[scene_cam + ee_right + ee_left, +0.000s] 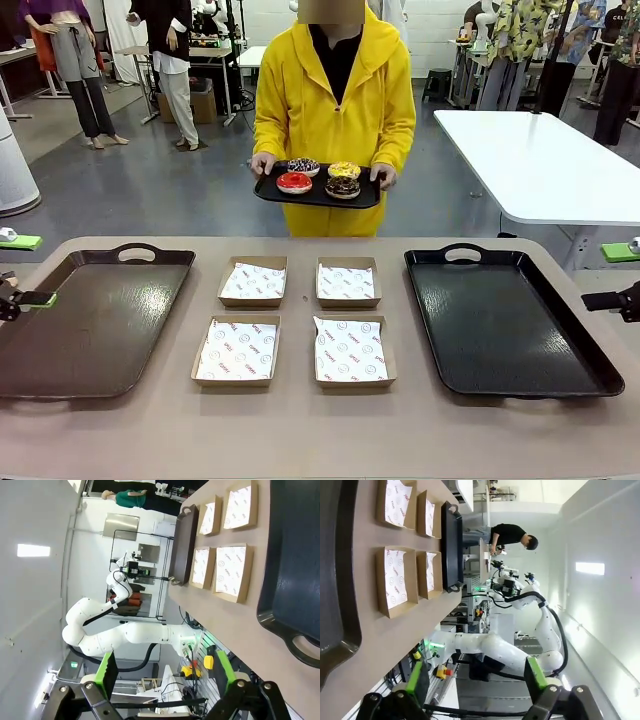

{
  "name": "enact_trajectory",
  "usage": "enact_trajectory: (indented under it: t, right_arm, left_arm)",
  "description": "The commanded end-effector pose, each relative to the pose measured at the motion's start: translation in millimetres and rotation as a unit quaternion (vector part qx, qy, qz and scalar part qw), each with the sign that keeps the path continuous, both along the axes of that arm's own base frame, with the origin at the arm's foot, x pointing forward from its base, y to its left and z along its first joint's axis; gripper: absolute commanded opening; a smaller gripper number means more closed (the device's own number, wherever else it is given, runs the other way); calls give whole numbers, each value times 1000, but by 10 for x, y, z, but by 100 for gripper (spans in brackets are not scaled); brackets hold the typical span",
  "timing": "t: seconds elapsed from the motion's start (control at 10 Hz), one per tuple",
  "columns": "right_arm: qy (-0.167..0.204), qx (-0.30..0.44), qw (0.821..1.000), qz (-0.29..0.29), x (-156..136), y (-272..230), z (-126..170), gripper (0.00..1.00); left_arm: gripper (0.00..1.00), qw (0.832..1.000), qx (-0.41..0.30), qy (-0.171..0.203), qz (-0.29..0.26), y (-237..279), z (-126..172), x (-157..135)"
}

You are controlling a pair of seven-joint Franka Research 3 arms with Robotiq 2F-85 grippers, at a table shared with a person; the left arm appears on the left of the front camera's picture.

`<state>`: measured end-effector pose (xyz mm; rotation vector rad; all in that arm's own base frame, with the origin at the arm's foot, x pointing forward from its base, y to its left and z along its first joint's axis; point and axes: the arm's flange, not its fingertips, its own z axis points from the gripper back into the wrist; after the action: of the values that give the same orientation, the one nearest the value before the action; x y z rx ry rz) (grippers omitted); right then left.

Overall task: Individually package the donuts and arrange them on the tray.
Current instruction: Pick up one Paper togo box.

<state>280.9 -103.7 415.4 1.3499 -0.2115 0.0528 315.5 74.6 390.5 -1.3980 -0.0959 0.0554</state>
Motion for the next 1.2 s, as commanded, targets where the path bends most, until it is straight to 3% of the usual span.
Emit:
enact_trajectory:
  t: [0.0, 0.1, 1.1]
  right_arm:
    - [2, 0, 1000, 0, 9, 1, -16, 100]
    - [2, 0, 1000, 0, 9, 1, -16, 100]
    - [2, 0, 1000, 0, 9, 1, -16, 100]
  left_arm:
    - [100, 999, 43, -18, 11, -144, 117, -213]
    - [100, 1000, 0, 0, 0, 0, 0, 0]
    - [100, 1000, 0, 0, 0, 0, 0, 0]
